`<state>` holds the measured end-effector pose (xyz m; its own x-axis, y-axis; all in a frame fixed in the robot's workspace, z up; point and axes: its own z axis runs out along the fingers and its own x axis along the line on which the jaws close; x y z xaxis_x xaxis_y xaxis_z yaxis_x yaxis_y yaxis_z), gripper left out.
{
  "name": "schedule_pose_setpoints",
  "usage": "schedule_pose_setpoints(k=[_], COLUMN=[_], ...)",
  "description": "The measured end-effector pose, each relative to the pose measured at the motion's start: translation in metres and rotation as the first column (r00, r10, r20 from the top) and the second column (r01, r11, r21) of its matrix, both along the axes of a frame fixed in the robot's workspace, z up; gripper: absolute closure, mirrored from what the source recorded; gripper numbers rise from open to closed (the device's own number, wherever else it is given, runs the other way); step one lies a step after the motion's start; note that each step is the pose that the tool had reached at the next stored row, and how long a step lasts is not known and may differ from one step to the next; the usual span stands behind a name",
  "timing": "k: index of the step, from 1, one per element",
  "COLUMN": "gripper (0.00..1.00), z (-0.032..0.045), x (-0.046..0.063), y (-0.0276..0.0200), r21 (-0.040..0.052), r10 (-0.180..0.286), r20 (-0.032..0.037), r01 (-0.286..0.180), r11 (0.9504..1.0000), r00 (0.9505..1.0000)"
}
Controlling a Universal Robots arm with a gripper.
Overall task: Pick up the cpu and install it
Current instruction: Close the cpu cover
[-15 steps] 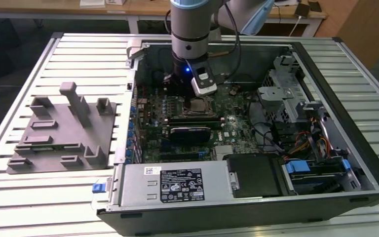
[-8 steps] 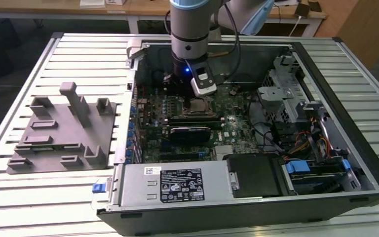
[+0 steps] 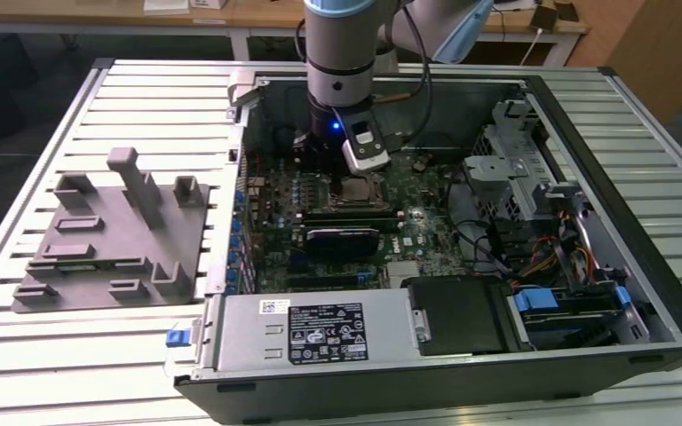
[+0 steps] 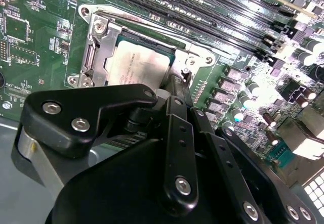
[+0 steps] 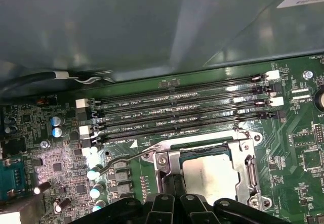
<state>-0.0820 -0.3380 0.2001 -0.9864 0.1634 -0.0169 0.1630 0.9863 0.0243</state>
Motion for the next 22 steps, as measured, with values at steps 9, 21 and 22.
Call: schedule_pose_setpoints(k=[9,21,22], gripper=[0.89,0.89,0.89], z=[0.0029,0.0295,0.0322], x=[0.000,0.000,0.000], y=[0.0000,0.0000,0.0000], r21=[-0.0001,-0.0001,0.0000], r10=[0.000,0.000,0.000], r20=[-0.0001,0.0000,0.0002], r01=[0.000,0.000,0.000], r11=[1.0000,1.0000,1.0000], r00=[1.0000,1.0000,1.0000])
